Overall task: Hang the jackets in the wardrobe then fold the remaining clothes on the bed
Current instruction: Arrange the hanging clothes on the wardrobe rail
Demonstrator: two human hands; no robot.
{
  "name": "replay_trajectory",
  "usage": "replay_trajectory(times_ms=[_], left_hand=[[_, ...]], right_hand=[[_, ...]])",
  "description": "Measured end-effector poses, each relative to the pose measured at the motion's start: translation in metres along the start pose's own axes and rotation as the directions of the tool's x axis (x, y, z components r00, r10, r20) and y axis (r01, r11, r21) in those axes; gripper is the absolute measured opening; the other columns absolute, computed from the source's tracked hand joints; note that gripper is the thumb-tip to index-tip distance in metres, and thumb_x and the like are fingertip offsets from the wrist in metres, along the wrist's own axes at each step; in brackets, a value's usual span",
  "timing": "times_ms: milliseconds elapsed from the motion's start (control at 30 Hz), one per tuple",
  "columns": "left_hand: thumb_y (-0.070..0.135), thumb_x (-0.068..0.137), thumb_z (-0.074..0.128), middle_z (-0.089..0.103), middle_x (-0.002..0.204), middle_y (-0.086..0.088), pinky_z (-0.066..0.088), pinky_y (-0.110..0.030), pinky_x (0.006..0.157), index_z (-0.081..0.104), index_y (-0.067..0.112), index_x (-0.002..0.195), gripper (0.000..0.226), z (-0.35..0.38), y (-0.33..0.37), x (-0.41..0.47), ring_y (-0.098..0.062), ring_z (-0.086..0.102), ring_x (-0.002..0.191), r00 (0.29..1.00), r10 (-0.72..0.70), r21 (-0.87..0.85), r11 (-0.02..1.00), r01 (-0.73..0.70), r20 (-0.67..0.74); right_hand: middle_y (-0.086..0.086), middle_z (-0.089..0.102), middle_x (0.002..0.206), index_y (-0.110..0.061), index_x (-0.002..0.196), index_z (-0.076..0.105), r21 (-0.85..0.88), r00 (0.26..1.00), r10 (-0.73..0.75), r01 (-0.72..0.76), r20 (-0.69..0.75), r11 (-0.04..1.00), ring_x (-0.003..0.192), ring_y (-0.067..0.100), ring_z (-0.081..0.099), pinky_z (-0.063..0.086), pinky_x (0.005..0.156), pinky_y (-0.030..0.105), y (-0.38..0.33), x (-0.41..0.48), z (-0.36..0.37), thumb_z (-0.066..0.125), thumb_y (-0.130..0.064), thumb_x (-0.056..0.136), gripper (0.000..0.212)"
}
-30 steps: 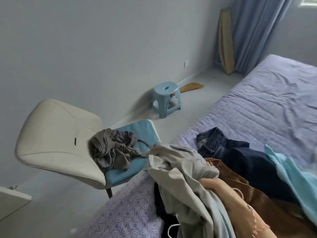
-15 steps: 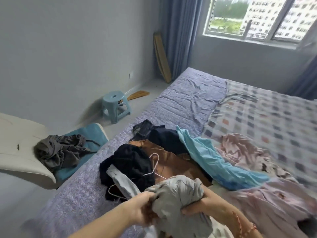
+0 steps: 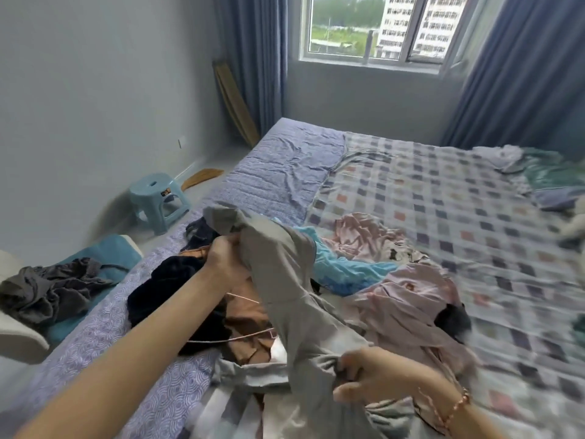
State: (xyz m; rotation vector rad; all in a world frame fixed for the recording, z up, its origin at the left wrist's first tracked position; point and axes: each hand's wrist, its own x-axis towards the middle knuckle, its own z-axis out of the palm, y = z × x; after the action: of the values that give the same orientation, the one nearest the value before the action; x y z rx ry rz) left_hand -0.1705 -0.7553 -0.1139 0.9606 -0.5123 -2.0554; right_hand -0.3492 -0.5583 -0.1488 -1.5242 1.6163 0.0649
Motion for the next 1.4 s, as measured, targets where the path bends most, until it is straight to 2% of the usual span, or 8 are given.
replay_trajectory(times_ms=[234,367,534,701,834,1034,1301,1401], left_hand=[[0.018,0.093,0.034,0.054,0.047,0.001,0.045,-0.014,0.045,0.058,0.015,0.047,0.052,0.024,0.000,-0.018,-0.012,0.055,0.042,0.990,-0.010,0.208,0.978,-0.019,0.138],[0.029,0.095,0.037,0.061,0.076,-0.005,0.050,-0.023,0.067,0.067,0.013,0.074,0.039,0.033,0.011,-0.024,-0.015,0.062,0.068,0.985,-0.058,0.360,0.933,-0.005,0.164],[0.048,0.094,0.039,0.071,0.097,-0.006,0.051,-0.033,0.082,0.074,0.016,0.085,0.049,0.026,0.033,-0.009,-0.019,0.068,0.085,0.996,-0.013,0.335,0.942,-0.019,0.092],[0.076,0.079,0.035,0.056,0.122,-0.006,0.045,-0.030,0.087,0.051,0.009,0.124,0.082,0.011,0.002,-0.006,-0.021,0.056,0.108,0.994,0.073,0.958,0.282,0.057,-0.081],[0.060,0.070,0.067,0.069,0.103,-0.006,0.052,-0.041,0.083,0.063,0.019,0.104,0.053,0.035,-0.046,-0.030,-0.023,0.065,0.097,0.936,-0.324,0.875,0.483,0.038,0.139],[0.010,0.060,0.053,0.062,0.067,-0.006,0.048,-0.026,0.052,0.059,0.005,0.078,0.020,0.038,-0.058,-0.021,-0.022,0.057,0.064,0.969,0.060,0.767,0.599,-0.229,0.241],[-0.010,0.051,0.043,0.057,0.057,-0.011,0.047,-0.018,0.043,0.060,-0.001,0.074,0.030,0.066,-0.007,-0.060,-0.016,0.057,0.045,0.963,-0.062,0.501,0.861,-0.082,0.263],[0.002,0.030,0.055,0.056,0.045,-0.007,0.048,-0.015,0.041,0.060,0.003,0.046,0.016,0.084,0.009,-0.080,-0.016,0.057,0.039,0.967,-0.029,0.420,0.904,-0.082,0.252]], right_hand=[[0.005,0.056,0.108,-0.010,0.132,0.041,0.630,0.924,0.034,0.232,-0.381,0.741,0.094,0.014,0.057,0.052,0.076,0.018,0.008,0.050,-0.046,0.077,0.003,0.066,0.076],[0.008,0.058,0.073,-0.006,0.072,0.057,0.774,0.942,0.039,0.249,-0.332,0.583,0.063,0.013,0.053,0.046,0.063,0.024,-0.025,0.066,-0.046,0.060,0.016,0.068,0.023],[0.007,0.056,0.045,-0.007,0.069,0.058,0.876,0.897,0.062,0.410,-0.437,0.254,0.033,0.014,0.050,0.034,0.042,0.023,-0.039,0.072,-0.053,0.056,-0.008,0.059,0.010],[-0.002,0.048,0.043,-0.008,0.066,0.049,0.796,0.800,0.090,0.567,-0.593,0.212,0.036,0.005,0.042,0.034,0.037,0.014,-0.042,0.059,-0.088,0.052,0.004,0.087,0.024],[0.001,0.059,0.070,-0.012,0.079,0.057,0.763,0.801,-0.004,0.572,-0.599,0.301,0.065,0.010,0.056,0.047,0.059,0.020,-0.056,0.055,-0.092,0.059,-0.009,0.089,0.010],[0.010,0.058,0.085,-0.006,0.089,0.060,0.730,0.782,-0.128,0.617,-0.610,0.292,0.081,0.019,0.054,0.047,0.072,0.023,-0.058,0.039,-0.095,0.057,-0.004,0.089,0.004],[0.005,0.063,0.095,-0.013,0.099,0.056,0.486,0.667,0.111,0.408,-0.737,0.773,0.088,0.018,0.059,0.051,0.076,0.025,0.014,0.050,-0.065,0.064,-0.014,0.058,0.042],[0.008,0.061,0.094,-0.005,0.106,0.050,0.795,0.821,0.266,0.324,-0.506,0.512,0.073,0.011,0.061,0.049,0.056,0.016,0.028,0.060,-0.028,0.076,-0.007,0.075,0.041]])
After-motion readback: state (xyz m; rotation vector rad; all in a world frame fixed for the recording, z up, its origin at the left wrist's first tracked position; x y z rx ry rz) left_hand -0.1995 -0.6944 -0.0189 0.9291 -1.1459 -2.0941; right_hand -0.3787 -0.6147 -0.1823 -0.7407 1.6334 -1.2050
